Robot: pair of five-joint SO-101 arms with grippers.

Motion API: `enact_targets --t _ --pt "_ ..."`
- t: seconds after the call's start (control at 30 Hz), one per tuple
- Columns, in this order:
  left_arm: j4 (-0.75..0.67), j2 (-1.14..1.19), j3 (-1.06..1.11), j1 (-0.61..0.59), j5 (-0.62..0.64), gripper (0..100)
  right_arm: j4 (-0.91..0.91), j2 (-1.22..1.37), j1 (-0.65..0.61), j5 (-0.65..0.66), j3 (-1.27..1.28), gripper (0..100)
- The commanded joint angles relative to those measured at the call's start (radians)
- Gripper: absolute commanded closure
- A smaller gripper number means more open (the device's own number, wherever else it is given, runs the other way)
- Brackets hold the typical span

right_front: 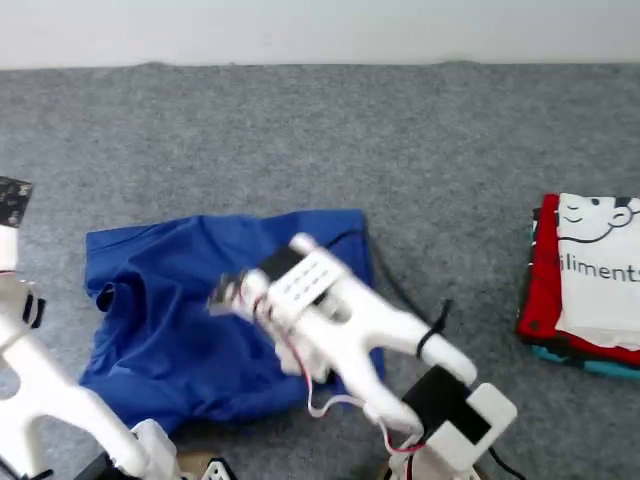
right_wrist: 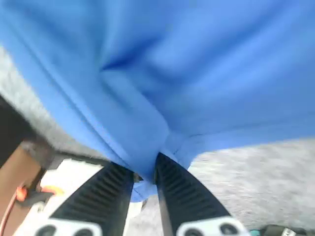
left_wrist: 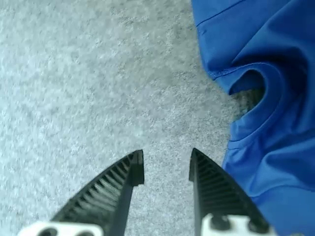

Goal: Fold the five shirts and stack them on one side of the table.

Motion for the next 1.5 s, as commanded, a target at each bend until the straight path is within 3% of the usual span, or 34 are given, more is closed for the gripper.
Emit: enact_targets --t 0.0,0.3,0.43,0.6,0.93,1.3,1.47 --pt "0.049 -0.015 0.018 0.110 0.003 84 0.012 -0.047 0.111 0.000 -0.153 98.8" --pt "0.029 -0.006 0.243 0.347 0.008 84 -0.016 -0.045 0.232 -0.003 -0.230 98.8" --pt "-0.046 0.095 0.325 0.356 0.008 84 -0.016 -0.047 0.262 -0.003 -0.233 98.8" --pt "-0.075 0.327 0.263 0.356 0.008 92 -0.030 -0.047 0.263 0.000 -0.233 98.8" --pt "-0.052 0.796 -0.211 0.358 0.118 93 -0.124 -0.045 0.269 0.002 -0.229 98.9" --pt "0.149 1.154 -0.958 0.470 0.242 93 -0.318 -0.045 0.364 0.002 -0.232 98.9" --pt "0.311 1.234 -1.320 0.509 0.298 93 -0.377 -0.047 0.403 0.002 -0.233 98.9"
